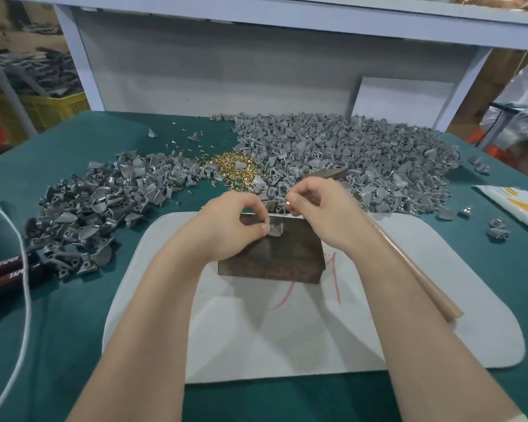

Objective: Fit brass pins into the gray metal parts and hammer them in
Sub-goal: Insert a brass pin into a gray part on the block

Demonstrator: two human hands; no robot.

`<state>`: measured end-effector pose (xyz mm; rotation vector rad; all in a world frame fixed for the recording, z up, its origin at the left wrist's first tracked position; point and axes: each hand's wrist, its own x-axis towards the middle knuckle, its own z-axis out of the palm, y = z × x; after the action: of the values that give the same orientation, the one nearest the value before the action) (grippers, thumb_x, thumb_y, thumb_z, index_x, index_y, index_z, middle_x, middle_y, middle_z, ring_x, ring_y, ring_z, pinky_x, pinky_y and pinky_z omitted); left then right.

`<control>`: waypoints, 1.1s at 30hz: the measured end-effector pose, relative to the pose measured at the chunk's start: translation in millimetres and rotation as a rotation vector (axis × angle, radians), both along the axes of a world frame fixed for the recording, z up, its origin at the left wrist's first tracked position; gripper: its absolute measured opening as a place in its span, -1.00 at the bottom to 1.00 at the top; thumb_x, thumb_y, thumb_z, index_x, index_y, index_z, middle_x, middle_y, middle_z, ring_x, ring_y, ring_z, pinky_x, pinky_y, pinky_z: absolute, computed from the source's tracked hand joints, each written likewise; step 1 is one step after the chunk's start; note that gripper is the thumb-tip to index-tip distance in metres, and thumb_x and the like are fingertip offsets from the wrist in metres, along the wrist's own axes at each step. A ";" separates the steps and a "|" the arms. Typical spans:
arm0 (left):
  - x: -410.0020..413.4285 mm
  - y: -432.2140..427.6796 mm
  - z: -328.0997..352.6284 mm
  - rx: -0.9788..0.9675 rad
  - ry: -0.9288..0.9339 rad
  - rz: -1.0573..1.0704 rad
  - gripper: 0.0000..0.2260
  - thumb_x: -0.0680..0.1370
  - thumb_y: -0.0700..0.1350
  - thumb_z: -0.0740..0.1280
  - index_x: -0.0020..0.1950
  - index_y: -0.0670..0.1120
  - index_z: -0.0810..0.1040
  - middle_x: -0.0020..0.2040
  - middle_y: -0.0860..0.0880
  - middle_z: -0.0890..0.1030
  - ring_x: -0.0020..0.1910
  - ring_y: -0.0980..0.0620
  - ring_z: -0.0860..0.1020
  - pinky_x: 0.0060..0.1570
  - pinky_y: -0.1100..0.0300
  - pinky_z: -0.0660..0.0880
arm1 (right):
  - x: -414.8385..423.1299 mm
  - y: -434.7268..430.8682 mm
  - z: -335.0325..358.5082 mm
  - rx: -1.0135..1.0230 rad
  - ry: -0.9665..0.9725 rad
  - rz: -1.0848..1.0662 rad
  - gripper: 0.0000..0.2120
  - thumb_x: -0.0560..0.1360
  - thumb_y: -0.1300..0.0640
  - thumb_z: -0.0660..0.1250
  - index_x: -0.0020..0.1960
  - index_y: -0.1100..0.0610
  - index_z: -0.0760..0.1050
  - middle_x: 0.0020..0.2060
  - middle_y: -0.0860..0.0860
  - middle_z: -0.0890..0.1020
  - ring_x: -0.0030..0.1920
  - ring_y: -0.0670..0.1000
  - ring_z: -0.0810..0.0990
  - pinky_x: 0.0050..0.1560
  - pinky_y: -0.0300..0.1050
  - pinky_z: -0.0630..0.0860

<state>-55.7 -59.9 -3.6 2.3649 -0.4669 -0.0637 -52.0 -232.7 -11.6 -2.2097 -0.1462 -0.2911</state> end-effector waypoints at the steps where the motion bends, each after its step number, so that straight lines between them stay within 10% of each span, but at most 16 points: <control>1: -1.4 1.6 0.8 0.001 0.030 -0.004 -0.90 0.52 -0.07 0.35 -0.16 0.09 0.48 0.10 0.02 0.51 0.14 0.00 0.46 0.07 0.21 0.32 | -0.9 -0.5 0.9 -0.094 0.008 -0.038 -0.84 0.54 0.13 0.29 -0.22 -0.02 0.47 -0.29 -0.13 0.56 -0.14 0.01 0.58 -0.01 -0.08 0.49; 5: -1.7 -8.4 -2.8 -0.153 0.105 0.124 -0.96 0.56 -0.09 0.30 -0.08 -0.02 0.48 0.08 0.01 0.45 0.04 0.05 0.43 -0.10 0.22 0.28 | 4.1 8.2 -9.0 -0.187 -0.011 -0.245 -0.91 0.58 0.09 0.20 -0.10 0.02 0.44 -0.32 -0.18 0.40 -0.26 -0.12 0.40 -0.28 -0.25 0.26; 9: 1.9 -17.4 -6.4 -0.413 0.150 0.240 -0.94 0.57 -0.10 0.29 -0.02 -0.08 0.49 -0.21 0.02 0.49 -0.31 0.16 0.42 -0.35 0.31 0.33 | 14.9 14.3 -16.3 0.217 0.005 -0.298 -0.89 0.57 0.14 0.19 -0.11 0.05 0.45 -0.23 -0.13 0.53 -0.13 -0.05 0.51 -0.16 -0.14 0.38; 14: 4.0 -27.7 -8.8 -0.522 0.150 0.271 -0.96 0.57 -0.07 0.30 -0.03 -0.03 0.49 0.05 0.04 0.50 -0.21 0.23 0.43 -0.30 0.29 0.30 | 24.4 -2.7 -12.5 0.567 0.040 -0.230 -0.79 0.57 0.26 0.19 -0.20 0.08 0.47 -0.17 0.02 0.62 0.00 0.07 0.61 0.20 0.00 0.49; 22: -0.1 -25.8 -10.3 -0.057 -0.104 0.219 -0.85 0.50 -0.08 0.37 -0.22 0.09 0.46 0.16 -0.02 0.54 0.20 -0.09 0.47 0.24 0.00 0.36 | 4.4 -3.6 2.7 0.090 -0.139 0.005 -0.85 0.53 0.16 0.31 -0.20 -0.02 0.50 -0.26 -0.12 0.59 -0.16 -0.09 0.55 -0.05 -0.22 0.46; 29: 4.0 -26.4 -14.5 -0.114 -0.066 0.213 -0.94 0.50 -0.05 0.37 -0.17 0.06 0.54 0.06 0.02 0.60 0.12 -0.03 0.52 0.12 0.09 0.44 | -1.5 -0.9 -3.1 -0.258 -0.153 0.027 -0.94 0.48 0.14 0.37 -0.13 0.04 0.63 -0.33 -0.23 0.48 -0.17 -0.53 0.33 -0.16 -0.61 0.23; 33: 5.1 -26.6 -16.9 -0.168 -0.067 0.209 -0.92 0.49 -0.06 0.39 -0.19 0.05 0.53 -0.04 0.03 0.61 0.03 0.02 0.53 -0.06 0.20 0.39 | -1.5 0.0 -3.3 -0.308 -0.144 0.027 -0.94 0.48 0.12 0.38 -0.15 0.00 0.61 -0.28 -0.18 0.47 -0.17 -0.39 0.37 -0.17 -0.54 0.23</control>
<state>-50.5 -86.5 -20.6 2.2413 -0.2442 0.1461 -53.4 -232.6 -14.8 -2.4886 -0.3175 -0.4368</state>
